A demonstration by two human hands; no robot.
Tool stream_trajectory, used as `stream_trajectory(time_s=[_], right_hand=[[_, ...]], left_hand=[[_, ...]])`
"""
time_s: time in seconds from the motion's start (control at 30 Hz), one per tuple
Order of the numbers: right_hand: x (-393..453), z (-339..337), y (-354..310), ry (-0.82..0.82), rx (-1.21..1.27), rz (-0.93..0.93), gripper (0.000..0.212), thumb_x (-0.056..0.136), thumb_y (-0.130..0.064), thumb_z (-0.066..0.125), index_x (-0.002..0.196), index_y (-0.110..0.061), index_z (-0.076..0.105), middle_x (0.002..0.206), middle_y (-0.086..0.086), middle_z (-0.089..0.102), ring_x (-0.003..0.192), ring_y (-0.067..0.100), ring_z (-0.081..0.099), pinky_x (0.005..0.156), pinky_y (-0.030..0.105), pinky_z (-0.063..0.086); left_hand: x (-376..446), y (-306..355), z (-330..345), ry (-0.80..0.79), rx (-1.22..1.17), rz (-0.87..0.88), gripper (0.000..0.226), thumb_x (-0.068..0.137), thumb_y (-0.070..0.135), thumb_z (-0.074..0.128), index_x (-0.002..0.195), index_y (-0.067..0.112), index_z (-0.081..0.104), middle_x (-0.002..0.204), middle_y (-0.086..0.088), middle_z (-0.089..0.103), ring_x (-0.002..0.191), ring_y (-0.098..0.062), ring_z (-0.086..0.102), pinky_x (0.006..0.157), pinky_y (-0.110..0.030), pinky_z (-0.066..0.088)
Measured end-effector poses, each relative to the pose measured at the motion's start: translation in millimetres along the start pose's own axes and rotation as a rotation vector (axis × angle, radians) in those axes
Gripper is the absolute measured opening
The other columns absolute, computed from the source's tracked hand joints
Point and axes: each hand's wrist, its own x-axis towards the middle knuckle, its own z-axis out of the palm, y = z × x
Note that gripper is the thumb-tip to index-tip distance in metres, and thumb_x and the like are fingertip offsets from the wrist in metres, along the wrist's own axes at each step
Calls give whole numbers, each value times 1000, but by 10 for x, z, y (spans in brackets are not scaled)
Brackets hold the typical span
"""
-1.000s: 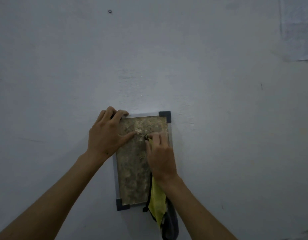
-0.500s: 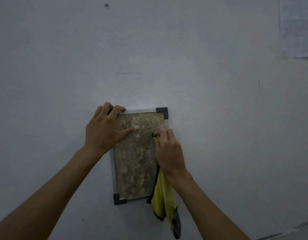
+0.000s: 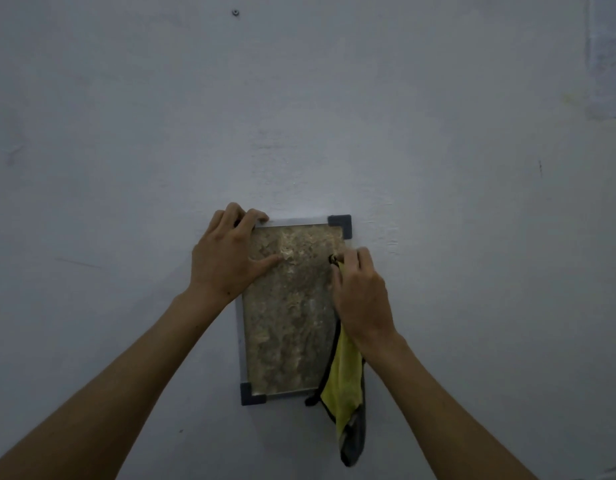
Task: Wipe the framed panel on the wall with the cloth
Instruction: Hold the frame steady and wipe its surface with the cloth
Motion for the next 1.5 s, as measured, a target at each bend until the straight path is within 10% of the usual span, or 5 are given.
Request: stream_trajectory(time_s=[0.73, 1.5], right_hand=[[-94, -42, 87, 75, 129, 32, 11, 98, -10, 59, 107, -5, 62, 104, 9, 57, 76, 16, 58, 65, 17, 46], [-79, -75, 159, -203, -97, -317, 11, 99, -6, 55, 110, -9, 53, 112, 9, 52, 82, 21, 60, 68, 35, 59]], left_hand=[[-1, -51, 35, -6, -2, 10, 70, 73, 66, 76, 127, 27, 58, 111, 0, 47, 105, -17, 47, 67, -31, 52], [-11, -14, 69, -24, 55, 17, 76, 67, 67, 78, 131, 33, 54, 115, -1, 41, 109, -19, 43, 73, -25, 42]])
